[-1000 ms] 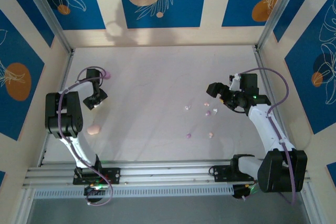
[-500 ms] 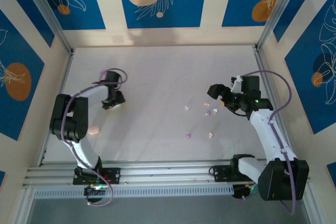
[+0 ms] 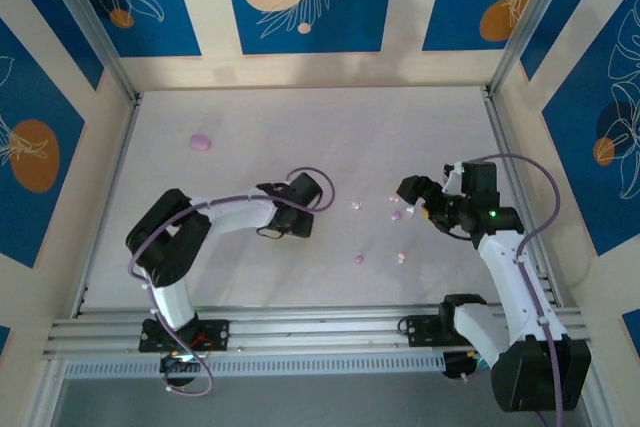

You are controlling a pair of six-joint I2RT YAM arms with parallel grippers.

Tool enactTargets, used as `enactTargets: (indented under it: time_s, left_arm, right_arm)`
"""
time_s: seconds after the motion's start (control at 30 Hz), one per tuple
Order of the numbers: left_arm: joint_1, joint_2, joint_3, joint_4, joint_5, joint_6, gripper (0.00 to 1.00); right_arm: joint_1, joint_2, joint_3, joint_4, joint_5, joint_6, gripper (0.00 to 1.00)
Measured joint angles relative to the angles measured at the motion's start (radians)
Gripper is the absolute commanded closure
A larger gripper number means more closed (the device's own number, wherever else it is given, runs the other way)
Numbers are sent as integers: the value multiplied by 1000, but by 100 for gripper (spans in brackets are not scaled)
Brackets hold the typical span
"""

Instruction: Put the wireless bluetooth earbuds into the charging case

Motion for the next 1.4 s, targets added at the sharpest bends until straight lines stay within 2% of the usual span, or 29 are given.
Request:
enactTargets:
  time_s: [0.2,0.4,0.5,0.63,0.8,0.97,1.07,1.2,1.4]
  left_arm:
    - [-119,41,43,8,-21,-6,32]
    - [-136,26,41,11,-19,-11,11]
    - [-144,-46,10,23,-12,2,6]
    - [-137,-240,-74,61,-37,4,4]
    - [-78,-492,-219,135,-81,-4,4]
    - [58,-663,-371,155,-87,-28,3]
    - [136,-740,-431,150,-84,-42,1]
    - [214,-855,-492,148,-75,-53,0]
    - [256,-990,-547,145,-68,-53,0]
  right_arm:
    - [6,-43,-43,-34,0,18,7]
    - [32,-45,-48,-27,-5,18,11]
    - [67,-44,-60,8,-11,10,14]
    - [164,-35,-66,69,0,-37,19]
    - [387,54,-66,182,81,-164,21]
    - [642,237,-58,296,188,-409,21]
    - [750,371,-18,322,232,-572,20]
    - [815,531,55,356,282,-764,18]
    - [808,662,143,357,303,-1006,18]
